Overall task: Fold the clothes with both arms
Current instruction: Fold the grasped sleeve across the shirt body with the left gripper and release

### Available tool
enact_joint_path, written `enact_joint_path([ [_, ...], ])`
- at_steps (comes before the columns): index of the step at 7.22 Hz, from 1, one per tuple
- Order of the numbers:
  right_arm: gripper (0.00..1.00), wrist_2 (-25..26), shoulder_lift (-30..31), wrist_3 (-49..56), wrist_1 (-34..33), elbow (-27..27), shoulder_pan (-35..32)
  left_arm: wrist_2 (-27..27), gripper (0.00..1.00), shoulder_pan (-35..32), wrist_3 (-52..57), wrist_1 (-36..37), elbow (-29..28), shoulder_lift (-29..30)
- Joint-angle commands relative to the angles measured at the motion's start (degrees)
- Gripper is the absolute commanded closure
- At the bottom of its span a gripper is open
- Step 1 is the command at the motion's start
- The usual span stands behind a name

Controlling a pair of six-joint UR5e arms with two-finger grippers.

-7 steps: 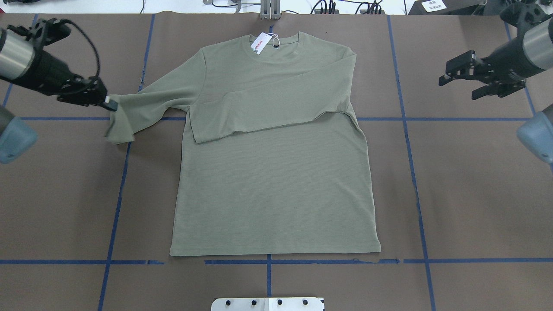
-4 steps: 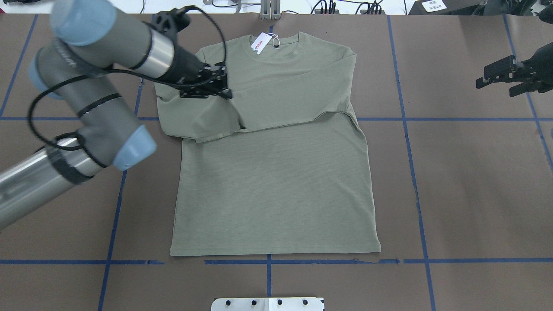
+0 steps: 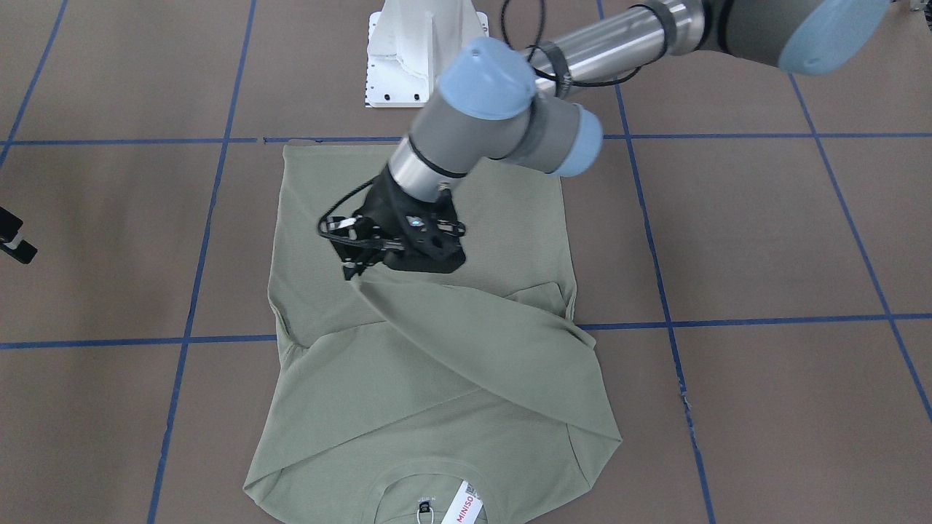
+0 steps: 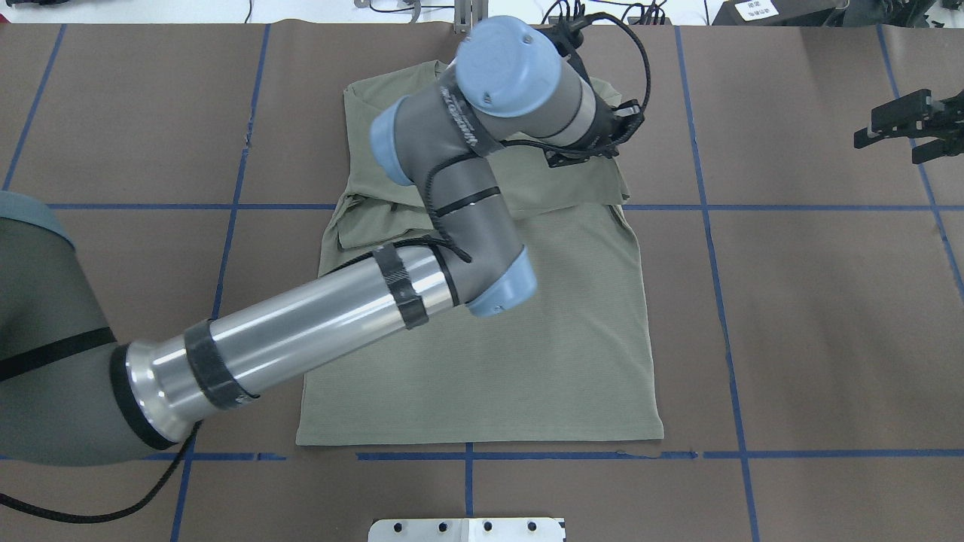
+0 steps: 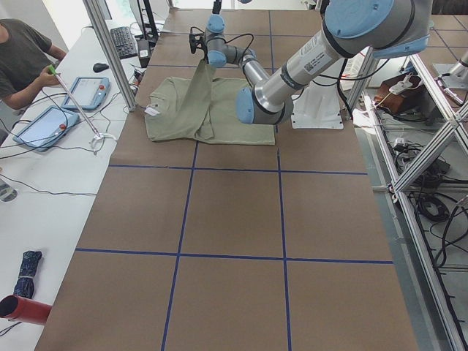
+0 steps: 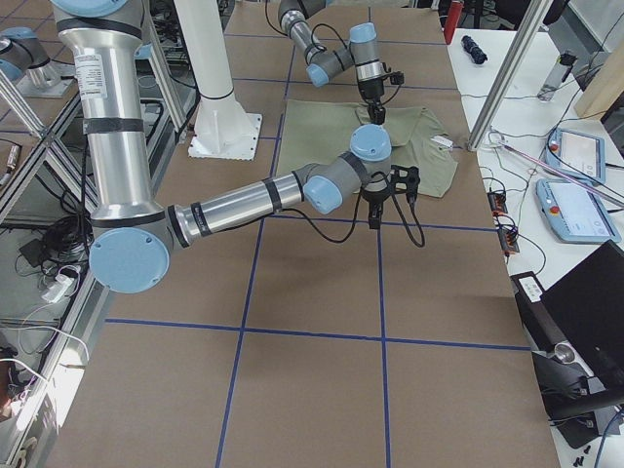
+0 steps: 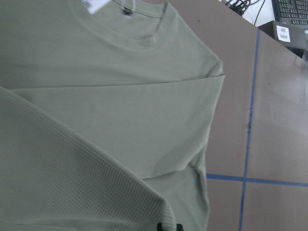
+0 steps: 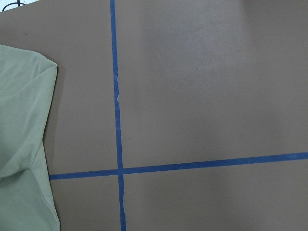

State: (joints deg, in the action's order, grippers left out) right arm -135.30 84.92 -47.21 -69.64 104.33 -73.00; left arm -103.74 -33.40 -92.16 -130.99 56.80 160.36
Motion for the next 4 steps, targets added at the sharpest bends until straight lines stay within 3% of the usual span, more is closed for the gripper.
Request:
enact_joint_path([
  [1,0.0,-0.23,0.24,0.01,0.03,0.35,-0.48,4.41,0.72,1.76,-0.38,-5.32,-9.24,4.18],
  [2,0.0,-0.23,0.25,-0.08,0.03,0.35,-0.48,4.59,0.2,1.76,-0.12,-5.33,-9.34,4.0],
  [3,0.0,-0.23,0.07,-0.08,0.03,0.26,-0.39,4.51,0.1,1.76,-0.21,-5.33,-9.08,4.09],
  [4,0.0,-0.14,-0.28,-0.77,0.03,0.26,-0.3,3.99,0.1,1.58,-0.3,-4.89,-6.81,3.91],
])
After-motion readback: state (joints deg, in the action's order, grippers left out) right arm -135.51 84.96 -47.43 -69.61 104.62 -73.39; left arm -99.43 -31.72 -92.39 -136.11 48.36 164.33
